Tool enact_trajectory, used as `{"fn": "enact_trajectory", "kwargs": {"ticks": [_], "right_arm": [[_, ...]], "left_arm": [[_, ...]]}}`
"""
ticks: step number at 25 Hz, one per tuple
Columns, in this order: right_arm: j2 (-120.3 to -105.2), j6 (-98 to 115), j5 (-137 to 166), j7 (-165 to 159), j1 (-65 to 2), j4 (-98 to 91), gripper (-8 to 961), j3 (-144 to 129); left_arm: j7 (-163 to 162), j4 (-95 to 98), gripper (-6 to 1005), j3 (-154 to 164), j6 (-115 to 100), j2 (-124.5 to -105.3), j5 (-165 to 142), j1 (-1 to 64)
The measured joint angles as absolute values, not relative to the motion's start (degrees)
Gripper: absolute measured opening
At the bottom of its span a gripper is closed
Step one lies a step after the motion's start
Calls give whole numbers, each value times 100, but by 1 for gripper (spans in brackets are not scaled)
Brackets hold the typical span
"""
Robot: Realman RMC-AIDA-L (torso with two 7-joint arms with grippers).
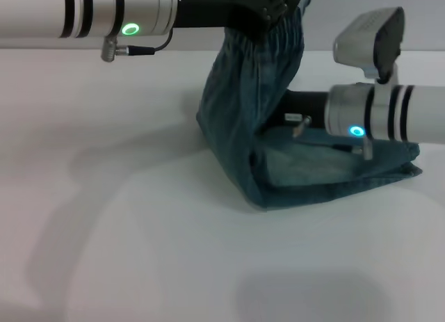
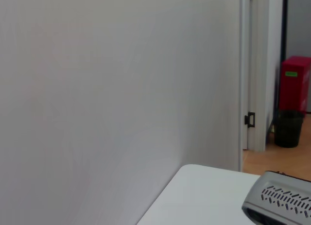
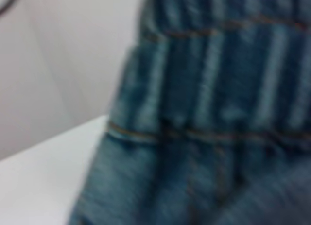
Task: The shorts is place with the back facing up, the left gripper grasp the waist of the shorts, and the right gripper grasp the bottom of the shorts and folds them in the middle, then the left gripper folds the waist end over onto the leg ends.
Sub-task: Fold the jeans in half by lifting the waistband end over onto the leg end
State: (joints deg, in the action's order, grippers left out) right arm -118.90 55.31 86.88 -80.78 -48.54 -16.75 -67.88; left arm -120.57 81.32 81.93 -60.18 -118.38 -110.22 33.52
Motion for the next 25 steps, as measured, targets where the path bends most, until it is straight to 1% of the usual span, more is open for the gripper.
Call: {"fn": "enact_trajectory", "kwargs": {"ticks": [4,7,13,16,25], "right_arm": [[-11874,5195,8784,-8077,-4536,-1794,-1,-6790],[-11859,5151,8794,-8078,-4142,-2023,0,-6728],[-11854,5013,8765,-8078,-3809,-2180,0,-6581],[-11895,4626,8681,-7893,-3539,-2366,0,-5987],[-11875,4690,7447,-6935,-2970,-2569,0,-4899]], "left_arm": [[-12046,8030,44,8198,-5943,-11838,-11027,3317],[-12041,7995,44,8201,-5920,-11837,-11034,3299],[-12006,7850,44,8345,-5716,-11836,-11030,3278],[-12025,7690,48,8736,-5281,-11838,-11043,3290],[-12058,7631,58,9312,-4764,-11851,-11029,3354]]}}
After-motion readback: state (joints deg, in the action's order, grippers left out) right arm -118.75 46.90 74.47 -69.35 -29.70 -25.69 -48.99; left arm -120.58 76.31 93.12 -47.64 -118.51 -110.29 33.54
